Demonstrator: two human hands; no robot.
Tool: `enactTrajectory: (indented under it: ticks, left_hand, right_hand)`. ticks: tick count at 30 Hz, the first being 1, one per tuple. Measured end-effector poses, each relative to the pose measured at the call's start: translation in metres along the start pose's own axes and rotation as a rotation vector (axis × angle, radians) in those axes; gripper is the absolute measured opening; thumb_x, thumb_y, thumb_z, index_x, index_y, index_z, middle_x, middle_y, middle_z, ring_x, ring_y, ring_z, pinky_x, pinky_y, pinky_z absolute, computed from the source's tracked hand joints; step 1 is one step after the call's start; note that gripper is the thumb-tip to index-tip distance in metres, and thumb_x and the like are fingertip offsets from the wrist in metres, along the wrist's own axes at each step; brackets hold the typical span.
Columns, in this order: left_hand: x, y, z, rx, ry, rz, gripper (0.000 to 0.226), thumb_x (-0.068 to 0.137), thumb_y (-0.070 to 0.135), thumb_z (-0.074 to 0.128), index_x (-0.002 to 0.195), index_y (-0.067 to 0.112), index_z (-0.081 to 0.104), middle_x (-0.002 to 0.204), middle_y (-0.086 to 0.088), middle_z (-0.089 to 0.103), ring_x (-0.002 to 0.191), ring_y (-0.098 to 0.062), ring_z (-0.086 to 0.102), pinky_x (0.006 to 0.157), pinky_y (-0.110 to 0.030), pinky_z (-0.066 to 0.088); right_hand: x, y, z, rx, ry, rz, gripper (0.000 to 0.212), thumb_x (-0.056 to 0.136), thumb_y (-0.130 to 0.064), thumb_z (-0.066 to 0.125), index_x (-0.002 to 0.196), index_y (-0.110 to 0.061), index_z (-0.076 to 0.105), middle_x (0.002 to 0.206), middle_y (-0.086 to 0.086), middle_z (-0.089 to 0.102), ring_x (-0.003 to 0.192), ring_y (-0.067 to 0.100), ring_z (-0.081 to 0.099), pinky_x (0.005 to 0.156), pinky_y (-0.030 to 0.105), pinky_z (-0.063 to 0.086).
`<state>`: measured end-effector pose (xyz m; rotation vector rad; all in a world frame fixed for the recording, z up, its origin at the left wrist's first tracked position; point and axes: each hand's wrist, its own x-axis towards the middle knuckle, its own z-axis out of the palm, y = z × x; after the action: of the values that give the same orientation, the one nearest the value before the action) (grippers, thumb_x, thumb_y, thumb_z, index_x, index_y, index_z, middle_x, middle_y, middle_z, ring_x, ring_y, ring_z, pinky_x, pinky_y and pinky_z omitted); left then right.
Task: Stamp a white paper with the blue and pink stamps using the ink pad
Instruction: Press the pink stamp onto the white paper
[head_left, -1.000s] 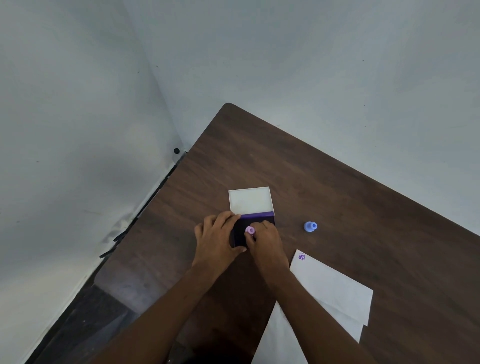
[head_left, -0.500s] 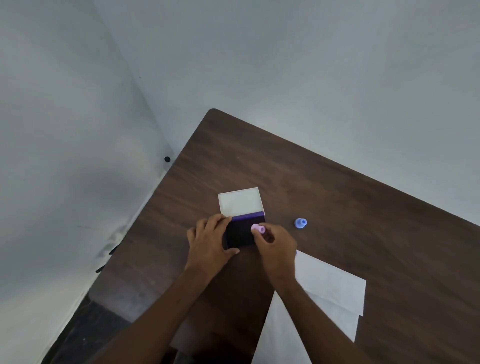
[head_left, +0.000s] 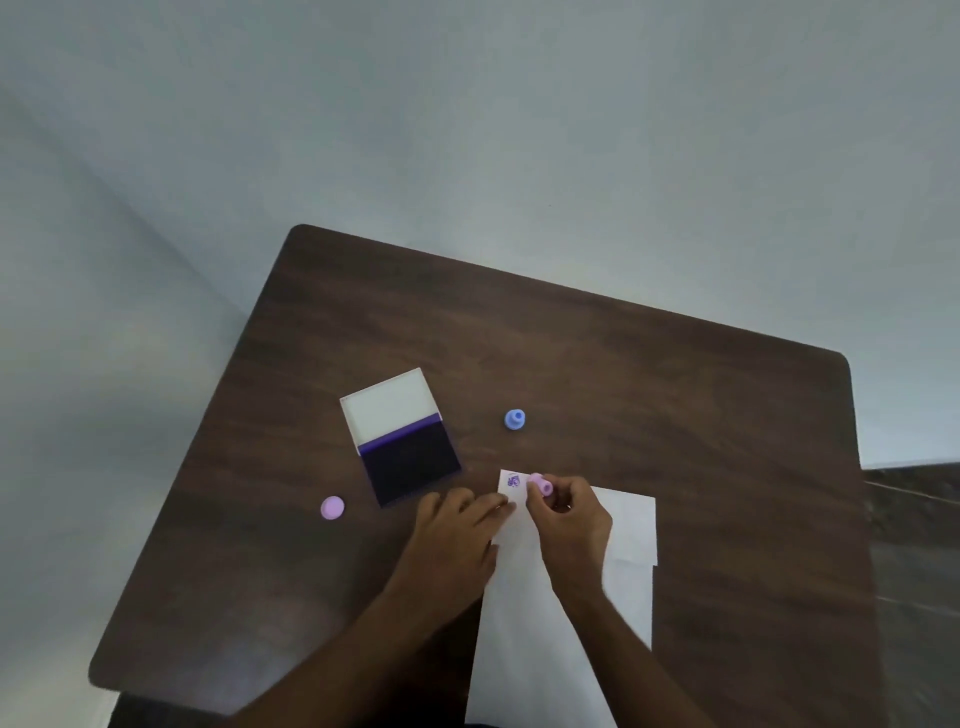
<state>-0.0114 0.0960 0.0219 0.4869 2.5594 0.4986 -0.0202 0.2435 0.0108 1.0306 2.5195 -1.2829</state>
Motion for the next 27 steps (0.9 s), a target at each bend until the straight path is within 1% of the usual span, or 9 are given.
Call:
enactTrajectory:
  ticks: [2,4,9,12,19,22,24,26,27]
  left_hand:
    - [0.004,0.008,0.005,0.082,-0.003,0.029,0.055,0.097,0.047,0.037,0.148,0.031,0.024,0.153,0.006,0.032,0.135,-0.017,0.032,0.115,-0.038,0.015]
    - [0.007,0.010,0.010,0.128,-0.017,0.033,0.056,0.097,0.048,0.036,0.148,0.030,0.022,0.152,0.005,0.033,0.134,-0.018,0.034,0.114,-0.040,0.016]
    - [0.012,0.005,0.021,0.194,-0.076,0.016,0.063,0.095,0.049,0.040,0.150,0.030,0.016,0.153,0.002,0.033,0.135,-0.022,0.035,0.114,-0.045,0.017]
    - [0.013,0.004,0.025,0.211,-0.081,0.009,0.064,0.094,0.048,0.043,0.149,0.030,0.017,0.152,0.002,0.034,0.135,-0.022,0.035,0.114,-0.045,0.018]
    - [0.015,0.007,0.031,0.192,-0.064,-0.027,0.060,0.089,0.049,0.052,0.143,0.030,0.036,0.144,0.002,0.047,0.126,-0.023,0.047,0.110,-0.045,0.027]
    - [0.014,0.008,0.032,0.223,-0.077,-0.023,0.058,0.074,0.051,0.069,0.127,0.031,0.057,0.122,0.003,0.066,0.104,-0.022,0.063,0.095,-0.044,0.045]
    - [0.014,0.008,0.032,0.242,-0.054,-0.017,0.060,0.062,0.052,0.078,0.116,0.030,0.065,0.108,0.004,0.072,0.091,-0.021,0.068,0.085,-0.042,0.052]
    - [0.014,0.007,0.031,0.234,-0.040,-0.020,0.062,0.058,0.053,0.080,0.114,0.031,0.066,0.105,0.004,0.072,0.088,-0.021,0.068,0.083,-0.042,0.053]
    - [0.014,0.007,0.031,0.232,-0.043,-0.021,0.062,0.062,0.053,0.078,0.118,0.032,0.064,0.110,0.004,0.071,0.093,-0.021,0.067,0.086,-0.042,0.051]
  right_hand:
    - [0.003,0.001,-0.001,0.025,-0.012,-0.035,0.019,0.082,-0.037,0.071,0.084,-0.018,0.065,0.086,-0.008,0.070,0.072,0.009,0.063,0.056,0.009,0.044]
    - [0.005,0.002,0.001,0.022,-0.023,-0.045,0.019,0.081,-0.035,0.072,0.082,-0.018,0.063,0.083,-0.009,0.068,0.068,0.004,0.061,0.053,0.006,0.044]
    - [0.011,0.013,0.004,-0.009,-0.057,-0.044,0.024,0.081,-0.037,0.071,0.085,-0.016,0.062,0.086,-0.006,0.069,0.067,0.005,0.059,0.051,0.008,0.040]
    - [0.013,0.016,0.006,-0.017,-0.064,-0.045,0.024,0.082,-0.038,0.070,0.085,-0.016,0.061,0.088,-0.003,0.070,0.068,0.007,0.060,0.053,0.008,0.040]
    - [0.016,0.019,0.009,-0.045,-0.085,-0.039,0.025,0.082,-0.037,0.070,0.088,-0.016,0.059,0.094,0.001,0.070,0.069,0.010,0.059,0.056,0.008,0.039]
    - [0.017,0.018,0.009,-0.051,-0.090,-0.039,0.024,0.082,-0.036,0.070,0.089,-0.015,0.061,0.095,0.002,0.070,0.069,0.010,0.058,0.057,0.008,0.039]
    - [0.016,0.017,0.009,-0.053,-0.097,-0.034,0.024,0.082,-0.036,0.070,0.090,-0.015,0.061,0.095,0.002,0.070,0.068,0.010,0.057,0.058,0.008,0.039]
    - [0.016,0.016,0.009,-0.057,-0.103,-0.030,0.025,0.082,-0.036,0.069,0.090,-0.015,0.061,0.095,0.002,0.070,0.067,0.009,0.057,0.057,0.008,0.038]
    - [0.016,0.016,0.009,-0.056,-0.103,-0.029,0.025,0.083,-0.036,0.069,0.090,-0.014,0.061,0.095,0.002,0.070,0.067,0.009,0.057,0.057,0.008,0.038]
